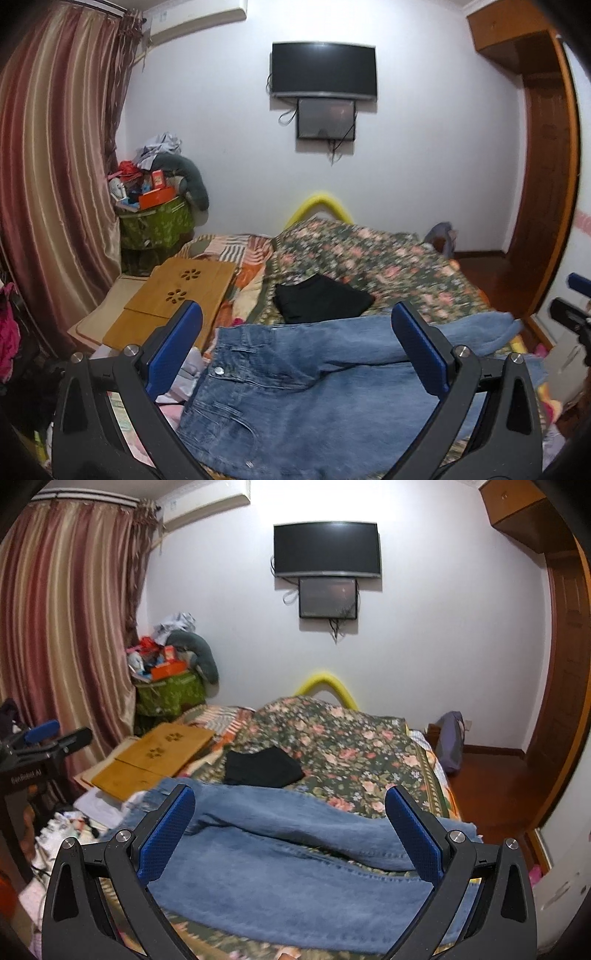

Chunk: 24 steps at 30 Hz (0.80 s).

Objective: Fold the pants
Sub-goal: 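Lower both tools onto the jeans, left at the waistband, right at a leg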

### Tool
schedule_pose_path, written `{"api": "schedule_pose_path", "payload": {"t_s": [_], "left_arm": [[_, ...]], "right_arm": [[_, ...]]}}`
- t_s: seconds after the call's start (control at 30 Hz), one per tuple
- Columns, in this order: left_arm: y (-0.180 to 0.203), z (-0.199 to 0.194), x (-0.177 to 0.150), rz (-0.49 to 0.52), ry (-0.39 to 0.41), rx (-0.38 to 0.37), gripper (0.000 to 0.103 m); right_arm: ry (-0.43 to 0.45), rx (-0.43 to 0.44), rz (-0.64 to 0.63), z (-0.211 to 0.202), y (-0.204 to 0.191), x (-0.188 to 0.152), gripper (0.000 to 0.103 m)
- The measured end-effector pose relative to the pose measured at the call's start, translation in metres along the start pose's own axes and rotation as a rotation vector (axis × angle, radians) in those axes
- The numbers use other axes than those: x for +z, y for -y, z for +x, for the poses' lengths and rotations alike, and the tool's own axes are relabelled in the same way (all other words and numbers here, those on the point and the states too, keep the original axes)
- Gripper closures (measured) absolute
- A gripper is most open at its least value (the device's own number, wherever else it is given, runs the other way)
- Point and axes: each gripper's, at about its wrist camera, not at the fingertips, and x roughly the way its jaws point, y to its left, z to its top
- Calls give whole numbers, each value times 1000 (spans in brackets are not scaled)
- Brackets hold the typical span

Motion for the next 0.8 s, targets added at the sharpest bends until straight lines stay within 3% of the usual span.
{"api": "schedule_pose_path", "payload": {"t_s": [0.33,0.5,0.53,0.6,0.8], "left_arm": [[-57,131,8,-21,-88,121,0],[-91,202,-8,-56,-184,158,1],[-99,218,-15,-65,-213,159,4],[-110,243,-26,-66,-275,161,20],[-141,321,-68,-111,-471,183,39]], "right_arm": [[-123,-33,-55,90,32,-9,1],[-224,-13,-57,142,45,-19,2],[-244,-9,-57,154,50,-19,2],[-281,10,-57,176,57,-25,2],[-374,59,-42,234,74,-38,13]]}}
